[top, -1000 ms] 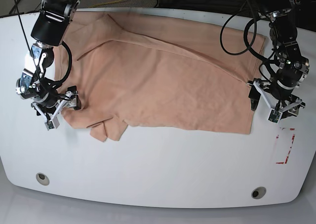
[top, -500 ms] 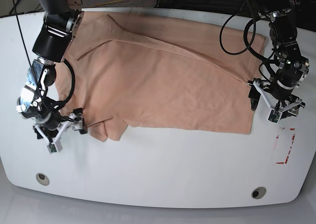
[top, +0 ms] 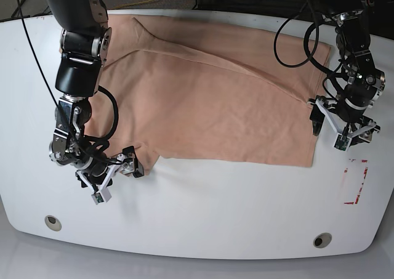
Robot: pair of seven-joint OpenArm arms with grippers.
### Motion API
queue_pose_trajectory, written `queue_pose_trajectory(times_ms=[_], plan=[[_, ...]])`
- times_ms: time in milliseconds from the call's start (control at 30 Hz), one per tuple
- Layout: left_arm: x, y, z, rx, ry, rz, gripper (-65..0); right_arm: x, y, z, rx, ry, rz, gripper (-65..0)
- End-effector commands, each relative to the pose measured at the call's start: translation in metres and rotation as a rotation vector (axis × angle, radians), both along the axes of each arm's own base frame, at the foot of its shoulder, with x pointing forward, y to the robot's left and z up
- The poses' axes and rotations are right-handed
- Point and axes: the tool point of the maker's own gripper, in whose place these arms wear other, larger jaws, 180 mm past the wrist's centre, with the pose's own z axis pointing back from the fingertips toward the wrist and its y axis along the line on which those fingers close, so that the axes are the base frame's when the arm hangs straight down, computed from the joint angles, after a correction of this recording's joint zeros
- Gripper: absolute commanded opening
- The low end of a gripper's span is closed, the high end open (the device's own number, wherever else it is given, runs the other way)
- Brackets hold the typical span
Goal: Layout the t-shirt on the table in an organized manner, then fold the t-shirt properly
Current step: 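Grasp the hem corner of the peach shirt with the right gripper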
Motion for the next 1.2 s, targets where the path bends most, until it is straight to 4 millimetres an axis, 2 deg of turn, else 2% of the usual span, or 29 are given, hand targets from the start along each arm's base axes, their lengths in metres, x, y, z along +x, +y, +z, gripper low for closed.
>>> queue_pose_trajectory(times_ms=[0,300,667,833,900,967,1067,1167], plan=[[0.007,0.001,0.015,0.004,-0.053,-0.007,-17.8,0.016,-0.005,0.017,0.039,-0.065,-0.021,-1.5],[0.002,0.001,0.009,0.004,-0.035,-0.007,-17.8,0.012,-0.017,-0.007,0.074,-0.041,-0.063,-1.5],[0.001,0.001,0.009,0.004,-0.033,-0.007,-17.8,0.015,-0.027,-0.005,0.015,-0.059,-0.065,-1.5],[0.001,0.0,0.008,0.002,-0.032,-0.009,-17.8,0.021,-0.055,0.027,-0.058,-0.126,-0.077,-1.5],[0.001,0.0,0.008,0.0,-0.032,-0.009,-17.8,0.021,-0.057,0.031,-0.074,-0.127,-0.074,-1.5],[0.002,0.0,0.008,0.0,-0.033,-0.009,-17.8,0.019,-0.075,0.038,-0.106,-0.126,-0.095,-1.5],[0.002,0.0,0.009,0.0,-0.037,-0.009,-17.8,0.014,-0.099,0.042,-0.104,-0.121,-0.15,-1.5],[0.003,0.0,0.01,0.0,-0.04,-0.009,-17.8,-0.002,-0.122,0.032,-0.103,-0.094,-0.207,-1.5]])
